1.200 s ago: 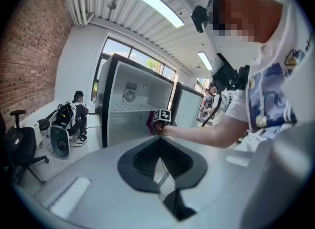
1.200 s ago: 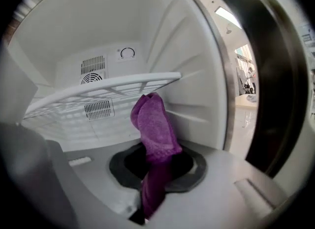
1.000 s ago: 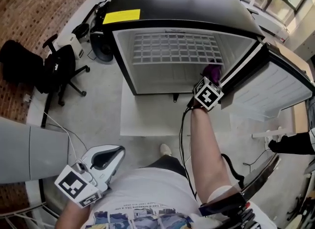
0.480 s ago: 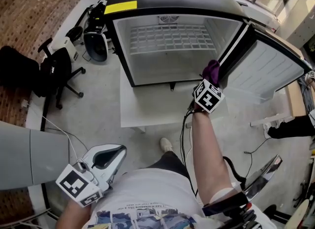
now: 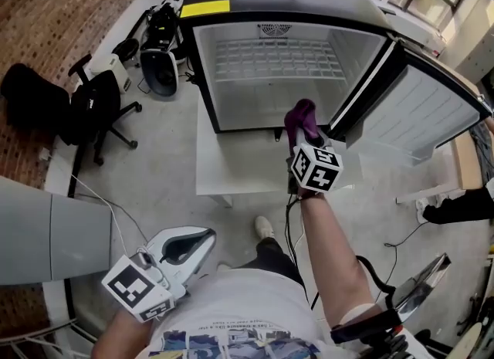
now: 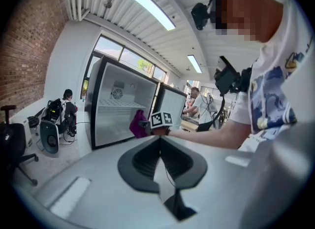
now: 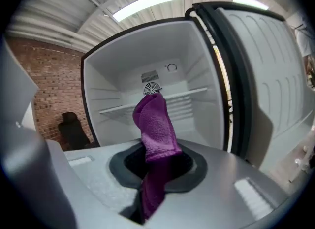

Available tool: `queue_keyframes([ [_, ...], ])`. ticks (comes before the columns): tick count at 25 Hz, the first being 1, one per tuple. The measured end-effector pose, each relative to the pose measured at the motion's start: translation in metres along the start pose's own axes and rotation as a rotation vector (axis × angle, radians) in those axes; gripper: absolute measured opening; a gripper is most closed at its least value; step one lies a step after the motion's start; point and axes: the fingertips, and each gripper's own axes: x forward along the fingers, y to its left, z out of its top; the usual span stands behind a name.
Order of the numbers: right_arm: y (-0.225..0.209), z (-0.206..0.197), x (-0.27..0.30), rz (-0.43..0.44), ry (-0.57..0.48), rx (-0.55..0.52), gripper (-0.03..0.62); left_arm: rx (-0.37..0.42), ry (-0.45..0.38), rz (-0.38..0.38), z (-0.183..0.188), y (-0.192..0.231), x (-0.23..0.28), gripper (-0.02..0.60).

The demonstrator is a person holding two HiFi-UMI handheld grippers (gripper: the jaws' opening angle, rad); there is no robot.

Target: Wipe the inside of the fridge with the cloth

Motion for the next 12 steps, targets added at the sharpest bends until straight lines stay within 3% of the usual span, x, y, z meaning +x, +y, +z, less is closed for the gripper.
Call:
queue_keyframes([
  [7, 0.062, -0.012, 0.059, 0.206, 0.072, -0.030, 0.052, -0.015, -0.015, 0.106, 0.011, 0.014, 0.007, 0.006],
  [12, 0.092, -0.013, 0.101, 0.320, 0.117, 0.034, 0.052, -0.046, -0.010, 0.190, 0.016, 0.027, 0.011, 0.006],
])
